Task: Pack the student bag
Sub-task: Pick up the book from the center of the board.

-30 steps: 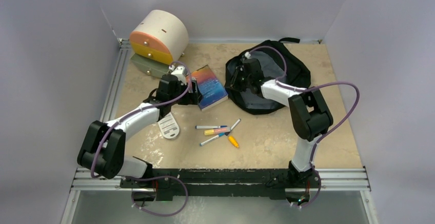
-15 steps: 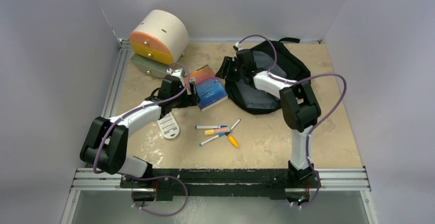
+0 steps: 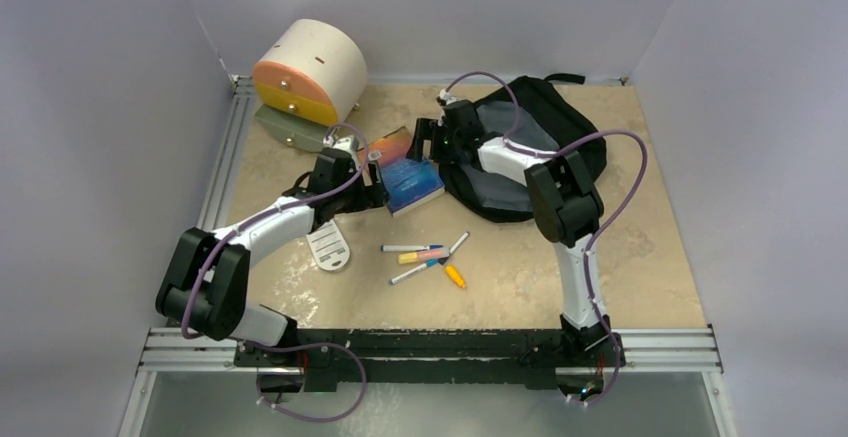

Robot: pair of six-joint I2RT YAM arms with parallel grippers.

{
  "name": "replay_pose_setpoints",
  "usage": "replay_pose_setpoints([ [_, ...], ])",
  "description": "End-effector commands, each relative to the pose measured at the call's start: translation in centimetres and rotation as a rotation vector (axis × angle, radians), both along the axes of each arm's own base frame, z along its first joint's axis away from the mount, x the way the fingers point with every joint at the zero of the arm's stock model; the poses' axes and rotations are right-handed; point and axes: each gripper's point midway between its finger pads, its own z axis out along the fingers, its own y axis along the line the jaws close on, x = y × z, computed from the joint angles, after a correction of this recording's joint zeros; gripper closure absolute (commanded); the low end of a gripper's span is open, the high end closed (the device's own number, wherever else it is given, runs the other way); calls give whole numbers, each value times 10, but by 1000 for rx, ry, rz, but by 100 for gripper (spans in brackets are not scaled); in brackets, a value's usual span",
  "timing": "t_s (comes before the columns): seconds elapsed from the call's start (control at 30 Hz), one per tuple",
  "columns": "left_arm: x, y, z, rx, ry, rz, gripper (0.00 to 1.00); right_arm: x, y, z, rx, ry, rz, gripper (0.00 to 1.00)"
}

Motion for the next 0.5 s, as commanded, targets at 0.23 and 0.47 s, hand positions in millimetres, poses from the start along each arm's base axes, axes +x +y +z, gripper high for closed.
replay_pose_setpoints([
  [0.23, 14, -6, 15, -41, -34, 22, 14, -60, -29, -28, -86, 129, 26, 15],
  [0.47, 22, -12, 13, -63, -17, 29, 14, -112, -24, -45, -20, 246, 125, 19],
])
